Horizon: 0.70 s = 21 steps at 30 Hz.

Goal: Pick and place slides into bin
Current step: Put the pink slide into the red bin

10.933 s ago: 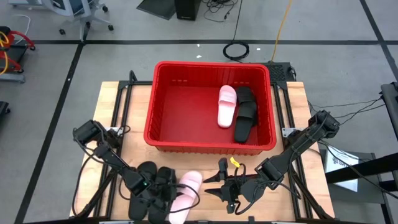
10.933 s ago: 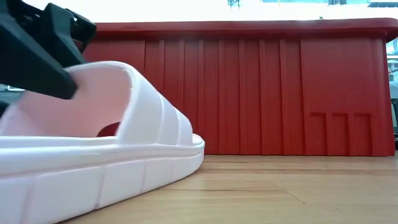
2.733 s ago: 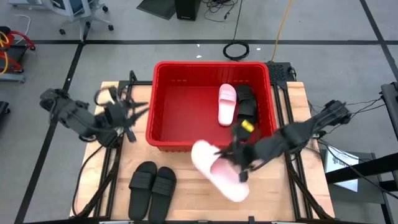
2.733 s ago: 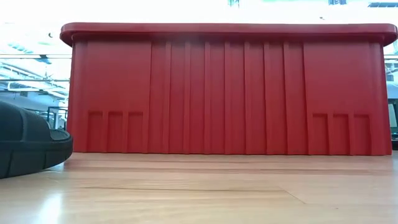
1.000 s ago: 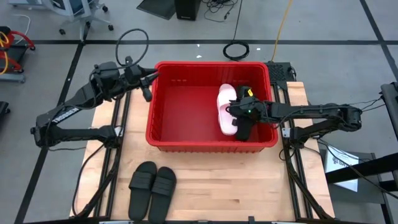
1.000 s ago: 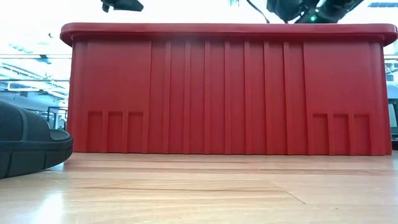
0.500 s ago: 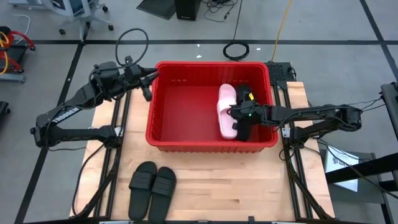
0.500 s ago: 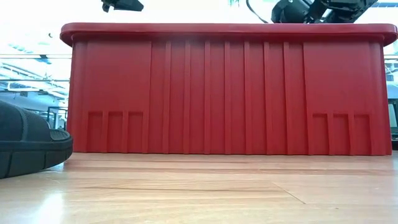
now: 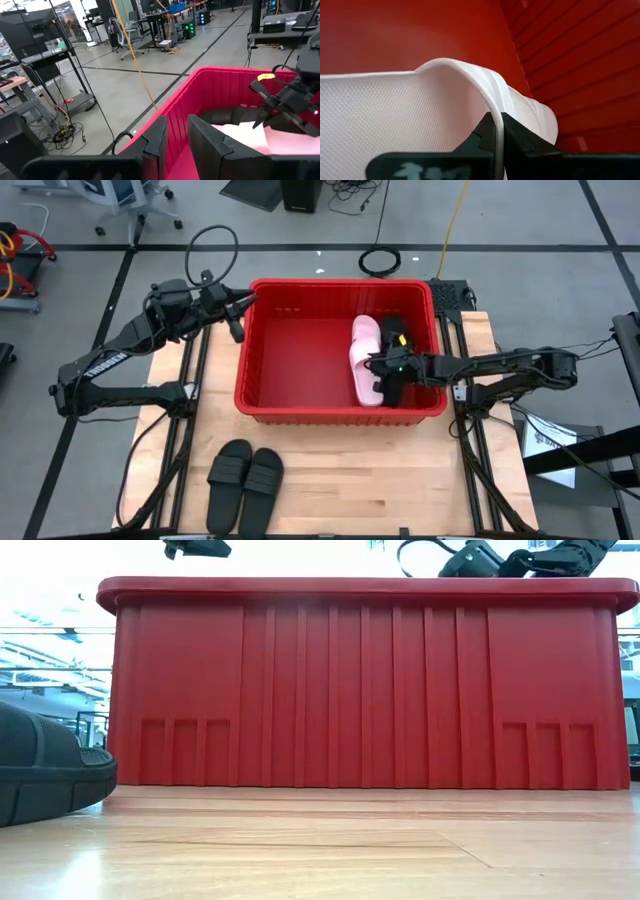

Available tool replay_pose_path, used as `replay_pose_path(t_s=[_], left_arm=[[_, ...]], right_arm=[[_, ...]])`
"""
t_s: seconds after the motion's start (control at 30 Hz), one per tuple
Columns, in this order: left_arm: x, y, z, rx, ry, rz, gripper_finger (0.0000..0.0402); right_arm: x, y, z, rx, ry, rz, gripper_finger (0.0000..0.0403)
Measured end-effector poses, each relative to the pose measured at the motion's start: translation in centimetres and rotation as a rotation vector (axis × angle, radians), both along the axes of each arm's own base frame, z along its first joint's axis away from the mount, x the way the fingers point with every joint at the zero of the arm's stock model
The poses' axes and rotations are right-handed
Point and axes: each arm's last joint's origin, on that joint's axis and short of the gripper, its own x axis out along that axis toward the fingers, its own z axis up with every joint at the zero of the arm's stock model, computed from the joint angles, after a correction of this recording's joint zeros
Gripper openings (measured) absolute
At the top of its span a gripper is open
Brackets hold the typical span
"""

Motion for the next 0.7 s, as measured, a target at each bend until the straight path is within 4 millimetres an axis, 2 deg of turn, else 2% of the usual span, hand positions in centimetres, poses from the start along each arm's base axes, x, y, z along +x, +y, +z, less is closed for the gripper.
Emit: replay_pose_path(t_s=[0.3,0.7], left_arm=[[0.0,0.0,0.0,-0.015,-0.011,-0.012,0.0081],[0.0,0.0,0.0,-0.011,-0.009,-0.013,0.0081]], right_arm=[[1.0,1.7,-0.1,-0.003,-0.05,0.065,0.0001],[0.3,1.6,-0.9,0.025,0.038,0.012,0.0002]])
